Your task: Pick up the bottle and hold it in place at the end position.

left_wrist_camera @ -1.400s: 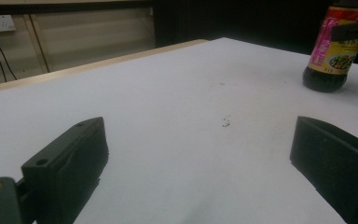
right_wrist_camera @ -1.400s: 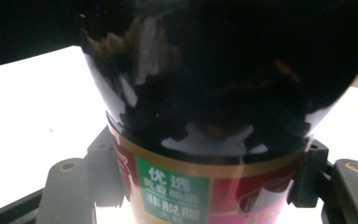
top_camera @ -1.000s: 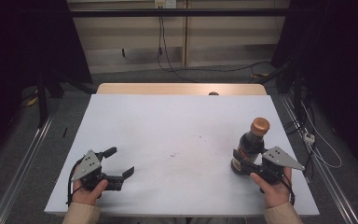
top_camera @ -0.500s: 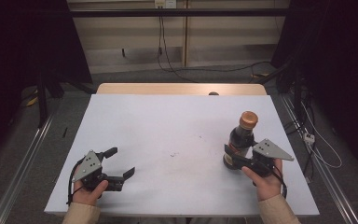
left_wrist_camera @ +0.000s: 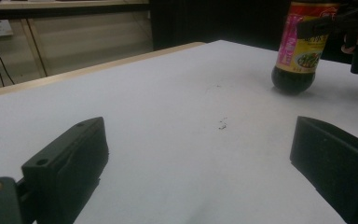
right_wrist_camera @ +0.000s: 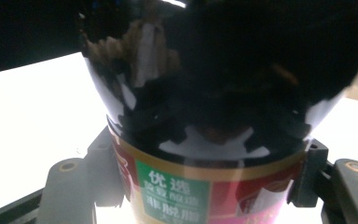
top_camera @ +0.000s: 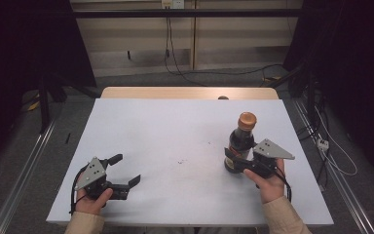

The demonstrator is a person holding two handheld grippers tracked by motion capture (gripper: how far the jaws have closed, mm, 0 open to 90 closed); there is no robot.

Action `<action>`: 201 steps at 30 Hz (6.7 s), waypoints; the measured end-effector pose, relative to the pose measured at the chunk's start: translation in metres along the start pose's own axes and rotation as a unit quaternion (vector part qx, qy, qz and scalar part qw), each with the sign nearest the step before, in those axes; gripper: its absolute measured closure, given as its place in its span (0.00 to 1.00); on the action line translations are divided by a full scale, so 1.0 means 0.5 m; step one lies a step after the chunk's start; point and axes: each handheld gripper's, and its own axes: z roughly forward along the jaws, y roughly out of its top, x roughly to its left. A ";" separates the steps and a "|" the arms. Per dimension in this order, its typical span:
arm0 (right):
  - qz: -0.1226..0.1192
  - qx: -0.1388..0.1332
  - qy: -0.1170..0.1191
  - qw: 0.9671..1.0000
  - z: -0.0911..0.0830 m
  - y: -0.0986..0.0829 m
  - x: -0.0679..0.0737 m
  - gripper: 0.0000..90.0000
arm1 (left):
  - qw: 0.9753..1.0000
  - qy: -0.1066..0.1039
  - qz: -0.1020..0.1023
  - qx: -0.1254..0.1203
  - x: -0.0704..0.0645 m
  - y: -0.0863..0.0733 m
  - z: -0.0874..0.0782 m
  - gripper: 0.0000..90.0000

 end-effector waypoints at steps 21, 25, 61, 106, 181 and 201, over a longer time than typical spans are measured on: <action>-0.001 0.004 0.044 0.999 0.060 0.019 0.020 0.34 | 1.000 -0.003 -0.003 0.002 0.003 -0.002 0.000 0.04; -0.007 0.006 0.045 0.999 0.069 0.024 0.024 0.34 | 1.000 -0.003 0.000 0.002 0.001 -0.001 -0.001 0.04; -0.019 0.012 0.076 0.997 0.176 0.054 0.040 0.34 | 1.000 -0.004 -0.007 -0.009 0.005 -0.002 -0.005 0.04; -0.033 0.015 0.094 0.995 0.298 0.068 0.033 0.34 | 1.000 -0.008 -0.013 -0.009 0.005 -0.005 -0.001 0.04; -0.005 0.012 0.072 0.997 0.293 0.060 0.044 0.34 | 1.000 -0.013 -0.009 0.001 0.003 -0.007 0.002 0.04; 0.036 0.000 0.059 0.998 0.281 0.096 0.045 0.24 | 1.000 -0.010 -0.013 0.001 0.002 -0.007 0.003 0.04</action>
